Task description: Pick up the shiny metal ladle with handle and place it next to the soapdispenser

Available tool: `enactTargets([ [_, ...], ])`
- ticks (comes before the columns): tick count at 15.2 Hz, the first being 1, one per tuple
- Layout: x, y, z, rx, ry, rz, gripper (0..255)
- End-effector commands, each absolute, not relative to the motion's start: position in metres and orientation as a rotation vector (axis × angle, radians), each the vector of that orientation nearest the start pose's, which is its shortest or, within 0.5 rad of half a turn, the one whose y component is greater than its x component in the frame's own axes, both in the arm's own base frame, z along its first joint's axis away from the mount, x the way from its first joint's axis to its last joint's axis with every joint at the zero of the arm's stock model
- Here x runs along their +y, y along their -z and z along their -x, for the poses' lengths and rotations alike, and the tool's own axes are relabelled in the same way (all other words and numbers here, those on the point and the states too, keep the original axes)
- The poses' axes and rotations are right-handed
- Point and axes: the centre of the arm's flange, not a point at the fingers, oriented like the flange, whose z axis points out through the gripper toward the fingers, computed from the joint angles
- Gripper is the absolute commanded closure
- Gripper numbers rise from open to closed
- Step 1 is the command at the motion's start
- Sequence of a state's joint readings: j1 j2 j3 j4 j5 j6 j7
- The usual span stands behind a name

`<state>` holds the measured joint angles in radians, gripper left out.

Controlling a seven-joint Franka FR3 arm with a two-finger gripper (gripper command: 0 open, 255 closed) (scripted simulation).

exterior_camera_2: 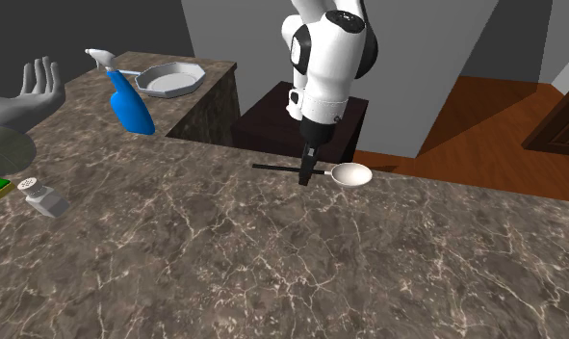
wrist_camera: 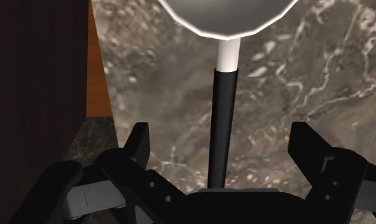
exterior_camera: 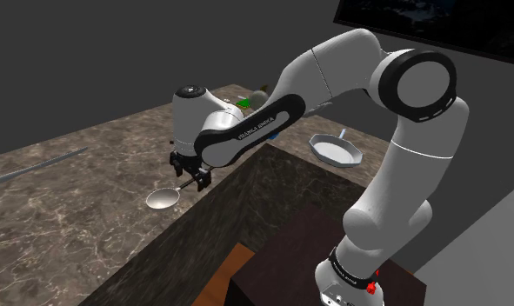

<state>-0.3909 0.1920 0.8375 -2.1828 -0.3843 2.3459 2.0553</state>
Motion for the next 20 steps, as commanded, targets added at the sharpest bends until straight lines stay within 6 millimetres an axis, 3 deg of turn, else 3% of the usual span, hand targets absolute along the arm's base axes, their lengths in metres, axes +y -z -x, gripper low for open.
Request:
enactTargets([
  [1,0.229,-0.333,-0.504,1.963,0.23,2.435,0],
  [3,0.229,-0.333,-0.504,1.963,0.23,2.435,0],
  [4,0.229,-0.333,-0.504,1.963,0.23,2.435,255],
  [13,0.229,-0.333,-0.504,1.963,0.23,2.435,255],
  [20,0.229,-0.37,-0.504,1.963,0.23,2.435,255],
])
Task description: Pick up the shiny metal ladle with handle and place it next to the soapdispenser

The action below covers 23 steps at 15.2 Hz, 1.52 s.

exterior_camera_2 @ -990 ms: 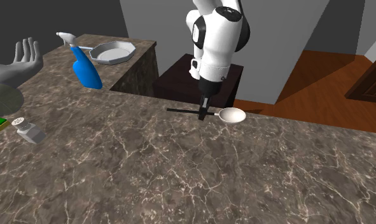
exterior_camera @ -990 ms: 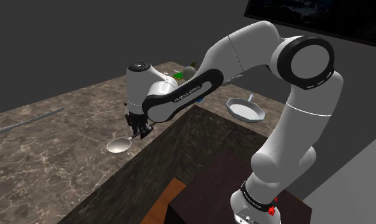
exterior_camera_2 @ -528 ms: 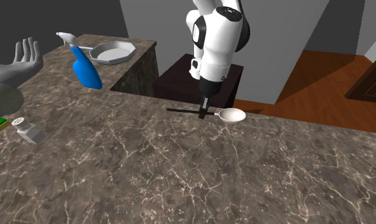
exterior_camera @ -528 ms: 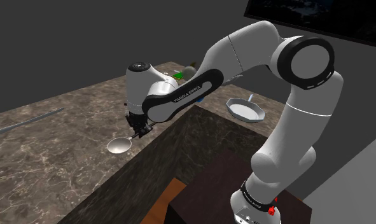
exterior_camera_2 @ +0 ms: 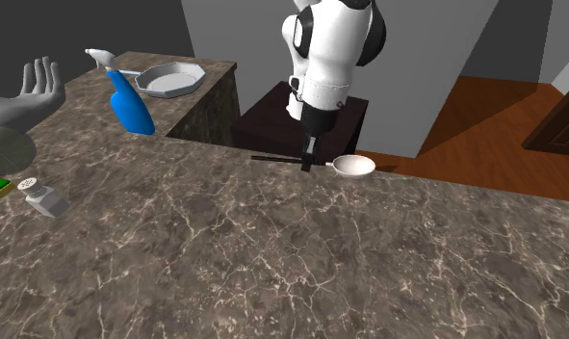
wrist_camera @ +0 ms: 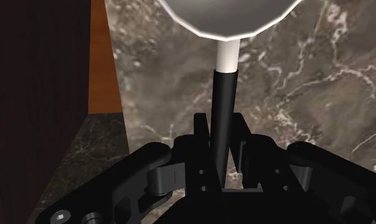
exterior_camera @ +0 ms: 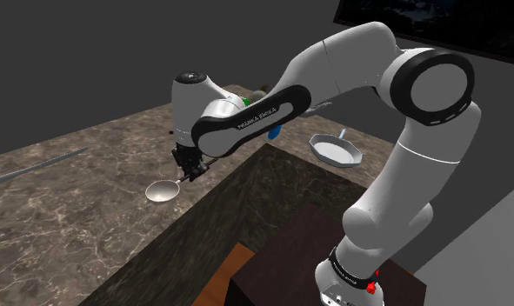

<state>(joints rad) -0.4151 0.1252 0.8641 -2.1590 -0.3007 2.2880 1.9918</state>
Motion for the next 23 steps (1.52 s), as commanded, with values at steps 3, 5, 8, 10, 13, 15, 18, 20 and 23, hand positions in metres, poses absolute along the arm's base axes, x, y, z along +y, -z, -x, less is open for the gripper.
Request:
enactTargets([
  [3,0.229,-0.386,-0.504,1.963,0.23,2.435,255],
  [5,0.229,-0.396,-0.504,1.963,0.23,2.435,255],
  [8,0.229,-0.412,-0.504,1.963,0.23,2.435,255],
  [10,0.229,-0.423,-0.504,1.963,0.23,2.435,255],
  [13,0.229,-0.439,-0.504,1.963,0.23,2.435,255],
  [15,0.229,-0.449,-0.504,1.963,0.23,2.435,255],
  [18,0.229,-0.465,-0.504,1.963,0.23,2.435,255],
  [20,0.229,-0.476,-0.504,1.963,0.23,2.435,255],
  [23,0.229,-0.491,-0.504,1.963,0.23,2.435,255],
])
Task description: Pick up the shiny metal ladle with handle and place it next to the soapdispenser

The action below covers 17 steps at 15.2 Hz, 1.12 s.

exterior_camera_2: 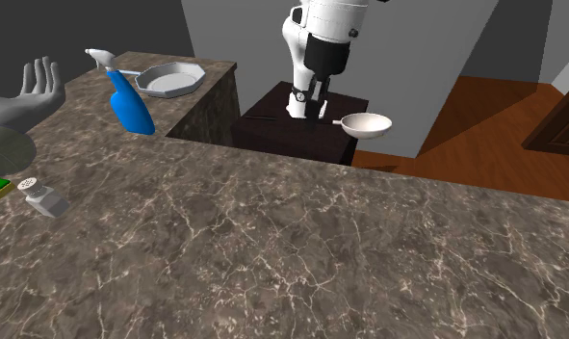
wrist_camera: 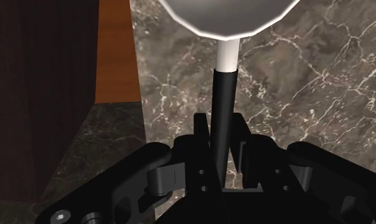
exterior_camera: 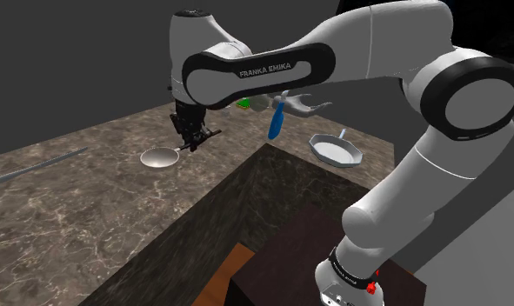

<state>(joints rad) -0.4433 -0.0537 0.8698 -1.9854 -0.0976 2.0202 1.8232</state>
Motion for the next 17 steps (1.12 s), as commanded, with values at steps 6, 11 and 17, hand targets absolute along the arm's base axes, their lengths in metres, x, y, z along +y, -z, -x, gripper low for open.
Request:
enactTargets([
  [6,0.229,-0.523,-0.504,1.963,0.23,2.435,255],
  [11,0.229,-0.55,-0.504,1.963,0.23,2.435,255],
  [17,0.179,-0.559,-0.519,1.963,0.23,2.435,255],
])
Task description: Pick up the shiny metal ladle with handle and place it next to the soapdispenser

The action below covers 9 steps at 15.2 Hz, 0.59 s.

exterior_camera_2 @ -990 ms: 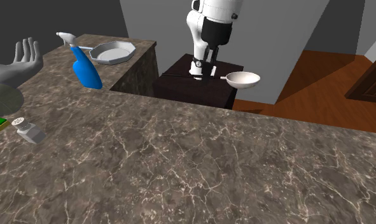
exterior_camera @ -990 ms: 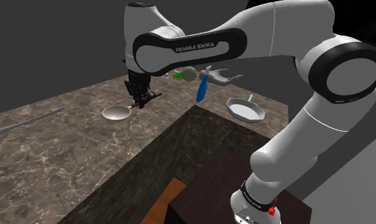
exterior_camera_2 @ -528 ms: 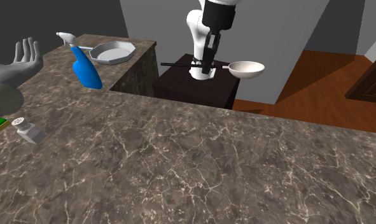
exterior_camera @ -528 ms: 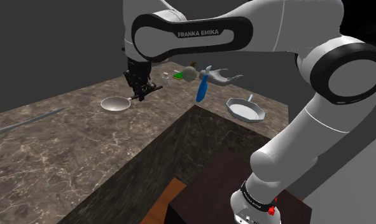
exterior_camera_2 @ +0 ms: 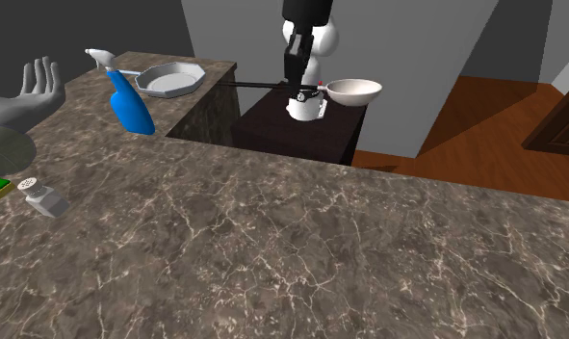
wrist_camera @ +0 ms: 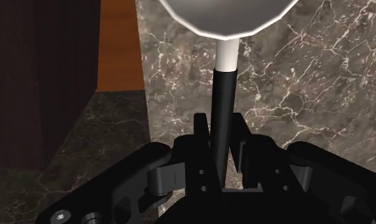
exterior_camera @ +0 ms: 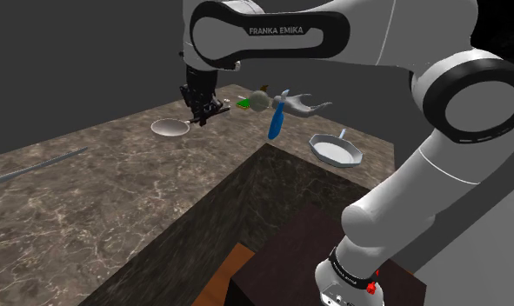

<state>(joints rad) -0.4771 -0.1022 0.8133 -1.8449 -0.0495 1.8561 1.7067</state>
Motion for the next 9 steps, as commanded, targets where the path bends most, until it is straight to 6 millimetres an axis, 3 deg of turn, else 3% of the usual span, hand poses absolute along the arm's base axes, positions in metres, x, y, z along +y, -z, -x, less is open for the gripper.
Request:
enactTargets([
  [1,0.166,-0.559,-0.523,1.963,0.23,2.435,255],
  [9,0.065,-0.559,-0.553,1.963,0.23,2.435,255],
])
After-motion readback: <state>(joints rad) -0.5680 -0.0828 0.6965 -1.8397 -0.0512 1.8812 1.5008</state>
